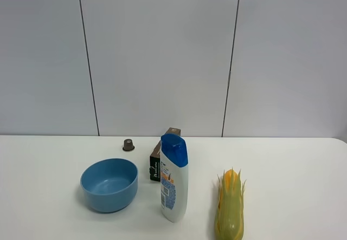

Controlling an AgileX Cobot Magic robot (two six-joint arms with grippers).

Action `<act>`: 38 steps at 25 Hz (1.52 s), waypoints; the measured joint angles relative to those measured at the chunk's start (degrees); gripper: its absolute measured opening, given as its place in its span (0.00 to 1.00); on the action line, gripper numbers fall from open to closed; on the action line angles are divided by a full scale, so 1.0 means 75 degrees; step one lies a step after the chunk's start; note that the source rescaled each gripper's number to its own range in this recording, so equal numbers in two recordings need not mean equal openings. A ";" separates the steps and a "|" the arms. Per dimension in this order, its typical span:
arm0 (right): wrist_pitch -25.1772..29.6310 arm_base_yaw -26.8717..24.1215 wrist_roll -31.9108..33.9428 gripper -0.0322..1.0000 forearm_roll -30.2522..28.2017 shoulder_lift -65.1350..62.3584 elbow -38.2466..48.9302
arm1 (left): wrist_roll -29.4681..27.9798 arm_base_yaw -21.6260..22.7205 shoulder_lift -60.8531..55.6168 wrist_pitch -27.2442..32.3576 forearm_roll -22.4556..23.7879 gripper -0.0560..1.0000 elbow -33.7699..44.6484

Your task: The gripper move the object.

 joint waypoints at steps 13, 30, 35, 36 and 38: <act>-0.0125 0.0000 0.0258 0.77 0.2581 -0.3767 0.4830 | 0.0000 0.0000 0.0000 0.0000 0.0000 1.00 0.0000; -0.1073 0.0000 -0.1903 0.77 0.5976 -0.5512 0.8429 | 0.0000 0.0000 0.0000 0.0000 0.0000 1.00 0.0000; -0.1073 0.0000 -0.0908 0.80 0.6061 -0.5520 0.8429 | 0.0000 0.0000 0.0000 0.0000 0.0000 1.00 0.0000; -0.1073 0.0000 -0.0771 0.83 0.5977 -0.5520 0.8429 | 0.0000 0.0000 0.0000 0.0000 0.0000 1.00 0.0000; -0.1073 0.0000 -0.0648 0.90 0.5690 -0.5520 0.8429 | 0.0000 0.0000 0.0000 0.0000 0.0000 1.00 0.0000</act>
